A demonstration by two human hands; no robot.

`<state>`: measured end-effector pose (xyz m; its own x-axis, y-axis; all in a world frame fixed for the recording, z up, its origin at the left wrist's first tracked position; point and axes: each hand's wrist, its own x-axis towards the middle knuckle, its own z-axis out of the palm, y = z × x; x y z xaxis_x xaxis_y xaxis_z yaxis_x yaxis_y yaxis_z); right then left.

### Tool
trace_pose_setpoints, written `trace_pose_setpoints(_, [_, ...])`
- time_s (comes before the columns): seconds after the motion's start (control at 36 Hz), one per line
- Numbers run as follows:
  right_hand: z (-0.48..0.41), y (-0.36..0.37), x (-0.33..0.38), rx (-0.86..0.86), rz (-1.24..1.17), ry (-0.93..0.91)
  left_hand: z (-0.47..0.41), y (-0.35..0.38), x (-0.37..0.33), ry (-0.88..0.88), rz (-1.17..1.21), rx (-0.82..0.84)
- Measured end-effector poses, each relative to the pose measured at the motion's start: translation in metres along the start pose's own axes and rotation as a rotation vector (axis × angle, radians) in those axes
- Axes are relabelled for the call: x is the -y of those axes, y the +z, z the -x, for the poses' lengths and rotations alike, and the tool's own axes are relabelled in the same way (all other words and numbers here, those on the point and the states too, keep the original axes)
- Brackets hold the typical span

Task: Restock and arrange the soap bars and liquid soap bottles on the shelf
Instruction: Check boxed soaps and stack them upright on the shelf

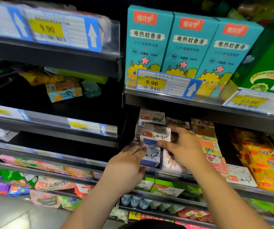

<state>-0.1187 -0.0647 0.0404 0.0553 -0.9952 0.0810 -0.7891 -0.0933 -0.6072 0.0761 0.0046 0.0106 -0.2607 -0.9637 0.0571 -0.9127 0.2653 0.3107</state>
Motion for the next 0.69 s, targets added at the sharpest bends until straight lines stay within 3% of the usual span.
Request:
trace_pose_setpoints(0.19, [-0.003, 0.007, 0.001, 0.04, 0.118, -0.039, 0.004, -0.002, 0.001, -0.01, 0.0, 0.021])
trace_pose_setpoints(0.36, [-0.001, 0.012, 0.001, -0.048, 0.32, -0.103, 0.001, -0.006, -0.003, -0.013, -0.02, 0.042])
trace_pose_setpoints(0.53, [0.006, 0.007, -0.006, 0.066, 0.374, -0.052, -0.001, -0.009, -0.014, -0.08, -0.051, 0.096])
trace_pose_setpoints(0.69, [0.024, -0.046, -0.049, -0.131, 0.315, -0.109, -0.008, -0.013, -0.027, -0.165, -0.165, 0.112])
